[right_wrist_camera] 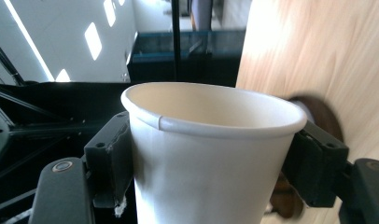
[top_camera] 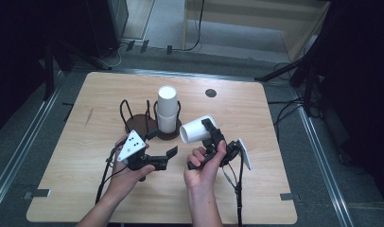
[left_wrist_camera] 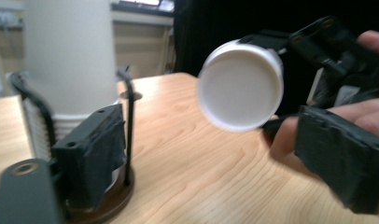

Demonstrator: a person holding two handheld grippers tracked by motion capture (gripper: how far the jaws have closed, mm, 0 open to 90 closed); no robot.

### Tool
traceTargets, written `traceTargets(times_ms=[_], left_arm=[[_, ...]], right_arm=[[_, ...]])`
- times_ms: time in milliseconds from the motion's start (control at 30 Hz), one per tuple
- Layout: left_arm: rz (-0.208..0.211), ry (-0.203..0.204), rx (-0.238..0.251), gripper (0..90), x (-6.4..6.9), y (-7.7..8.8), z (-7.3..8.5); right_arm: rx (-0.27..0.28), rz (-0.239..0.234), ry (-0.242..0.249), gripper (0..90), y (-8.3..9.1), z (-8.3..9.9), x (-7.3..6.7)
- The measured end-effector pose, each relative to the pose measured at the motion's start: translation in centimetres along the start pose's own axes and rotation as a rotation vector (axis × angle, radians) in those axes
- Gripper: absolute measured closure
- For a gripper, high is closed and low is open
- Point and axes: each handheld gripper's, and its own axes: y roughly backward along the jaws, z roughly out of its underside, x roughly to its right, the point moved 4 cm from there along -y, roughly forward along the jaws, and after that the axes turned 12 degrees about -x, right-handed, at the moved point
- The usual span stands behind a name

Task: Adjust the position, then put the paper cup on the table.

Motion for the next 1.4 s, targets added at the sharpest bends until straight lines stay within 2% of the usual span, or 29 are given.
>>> traceTargets(times_ms=[133,200,367,433,467,533,600,733,867,900,967,1133,1267,1400], left_arm=[[0.003,0.048,-0.001,1.7,-1.2,0.9,0.1],[-0.006,0.06,0.002,1.7,-1.8,1.3,0.2],[-0.047,0.09,0.011,1.7,-3.5,2.9,0.6],[-0.07,0.097,0.011,1.7,-4.3,3.6,0.8],[-0.08,0.1,0.013,1.7,-4.5,3.8,0.9],[-0.094,0.115,0.018,1.7,-5.2,4.3,1.0],[-0.108,0.129,0.023,1.7,-5.9,4.7,1.2],[-0.134,0.144,0.023,1.7,-7.1,5.4,1.4],[-0.156,0.158,0.023,1.7,-8.1,6.1,1.9],[-0.16,0.163,0.023,1.7,-8.4,6.2,2.0],[-0.167,0.176,0.021,1.7,-9.0,6.5,2.2],[-0.193,0.187,0.012,1.7,-10.2,6.9,2.8],[-0.205,0.197,0.009,1.7,-11.2,7.6,3.4],[-0.239,0.226,0.013,1.7,-12.4,8.4,4.2]], right_arm=[[0.039,0.039,0.098,26.1,0.4,-0.7,-0.1],[0.054,0.066,0.175,26.2,0.6,-0.9,-0.3],[0.095,0.095,0.341,26.3,1.0,-1.3,-1.3],[0.118,0.113,0.392,26.4,1.3,-1.5,-1.6],[0.135,0.137,0.417,26.4,1.4,-1.6,-1.8],[0.16,0.165,0.448,26.7,1.6,-1.8,-2.0],[0.169,0.164,0.474,26.7,1.8,-2.0,-2.2],[0.204,0.21,0.558,27.0,1.9,-2.3,-2.5],[0.218,0.224,0.661,27.5,1.8,-2.2,-3.1],[0.225,0.238,0.706,27.5,1.7,-2.2,-3.2],[0.231,0.257,0.762,27.5,1.6,-2.2,-3.4],[0.259,0.305,0.88,27.5,1.3,-2.2,-3.6],[0.292,0.319,0.983,27.5,1.1,-2.6,-3.9],[0.306,0.346,1.086,27.4,0.7,-3.0,-4.1]])
